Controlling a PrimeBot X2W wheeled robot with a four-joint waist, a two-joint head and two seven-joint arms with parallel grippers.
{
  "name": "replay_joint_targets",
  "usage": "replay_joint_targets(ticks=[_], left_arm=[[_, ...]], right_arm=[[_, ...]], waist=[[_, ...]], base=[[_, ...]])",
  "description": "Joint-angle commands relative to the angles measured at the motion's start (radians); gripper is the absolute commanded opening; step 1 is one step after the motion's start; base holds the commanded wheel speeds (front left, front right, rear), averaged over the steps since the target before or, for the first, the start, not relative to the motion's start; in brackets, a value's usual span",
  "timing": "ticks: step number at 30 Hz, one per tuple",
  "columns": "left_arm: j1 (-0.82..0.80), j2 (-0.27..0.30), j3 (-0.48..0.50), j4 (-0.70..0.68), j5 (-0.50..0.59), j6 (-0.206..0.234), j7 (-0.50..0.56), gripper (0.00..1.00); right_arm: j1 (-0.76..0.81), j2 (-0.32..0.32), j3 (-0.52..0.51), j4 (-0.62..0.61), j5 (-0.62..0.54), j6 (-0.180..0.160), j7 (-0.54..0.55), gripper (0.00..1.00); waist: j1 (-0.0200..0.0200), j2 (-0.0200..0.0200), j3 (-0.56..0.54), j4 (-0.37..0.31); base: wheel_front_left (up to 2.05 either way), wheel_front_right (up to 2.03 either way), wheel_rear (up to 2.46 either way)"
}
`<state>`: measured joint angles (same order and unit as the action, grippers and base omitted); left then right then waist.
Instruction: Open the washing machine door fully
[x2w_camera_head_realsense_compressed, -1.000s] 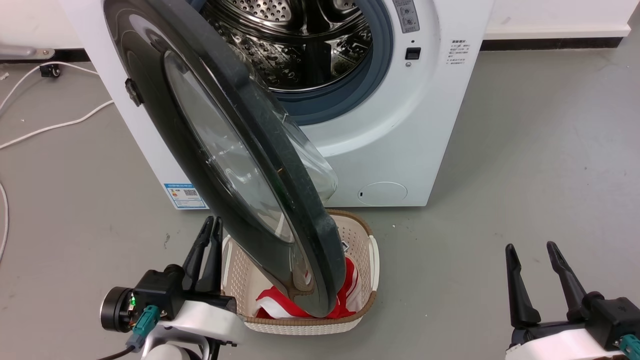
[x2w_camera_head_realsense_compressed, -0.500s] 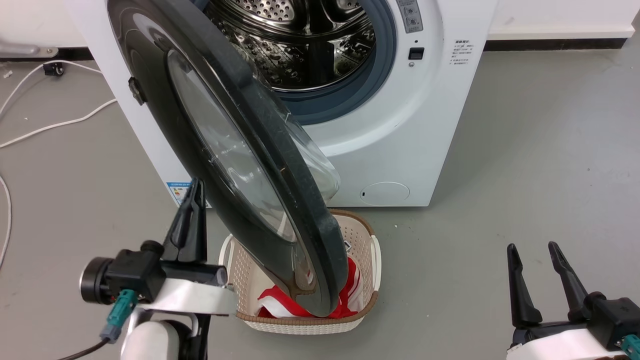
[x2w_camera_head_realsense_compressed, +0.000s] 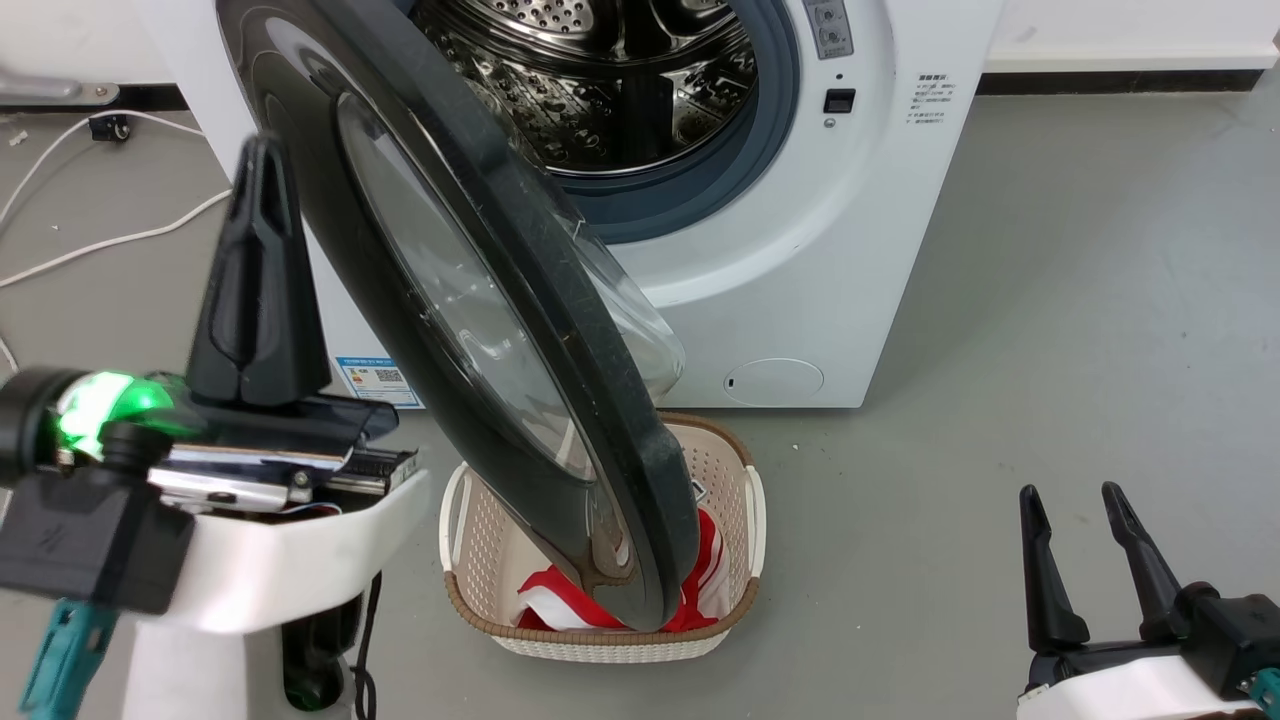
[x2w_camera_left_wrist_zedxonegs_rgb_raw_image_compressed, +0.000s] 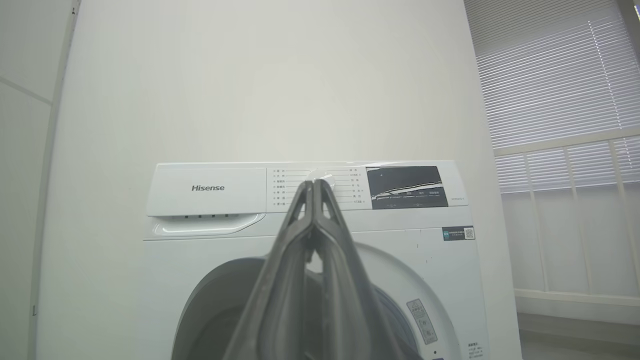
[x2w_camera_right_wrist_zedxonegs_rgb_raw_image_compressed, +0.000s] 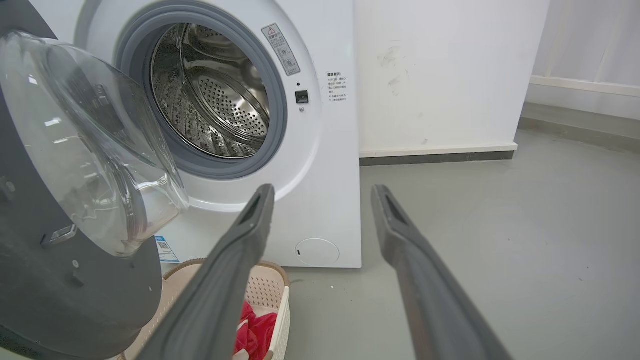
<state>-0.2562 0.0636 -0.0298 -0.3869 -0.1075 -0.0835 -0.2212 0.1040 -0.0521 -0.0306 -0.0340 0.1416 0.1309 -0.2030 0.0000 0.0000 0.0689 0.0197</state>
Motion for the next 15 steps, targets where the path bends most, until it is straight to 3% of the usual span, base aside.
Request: replay_joint_targets(ticks=[1, 7, 15], left_arm=[[-0.015, 0.004, -0.005, -0.016, 0.009, 0.004, 0.006, 0.00], [-0.096, 0.003, -0.077, -0.139, 0.018, -0.011, 0.017, 0.00], [-0.097, 0.011, -0.302, -0.161, -0.010, -0.038, 0.098, 0.00]], right_arm=[[-0.011, 0.004, -0.002, 0.001, 0.005, 0.000, -0.004, 1.00], [-0.015, 0.004, -0.003, 0.004, 0.008, 0.000, -0.005, 1.00], [-0.018, 0.004, -0.004, 0.008, 0.013, 0.000, -0.005, 1.00]], waist=[[0.0000, 0.0000, 0.001, 0.000], [0.0000, 0.0000, 0.006, -0.003], [0.0000, 0.0000, 0.012, -0.015]], base=[[0.00, 0.00, 0.00], [0.00, 0.00, 0.00], [0.00, 0.00, 0.00]])
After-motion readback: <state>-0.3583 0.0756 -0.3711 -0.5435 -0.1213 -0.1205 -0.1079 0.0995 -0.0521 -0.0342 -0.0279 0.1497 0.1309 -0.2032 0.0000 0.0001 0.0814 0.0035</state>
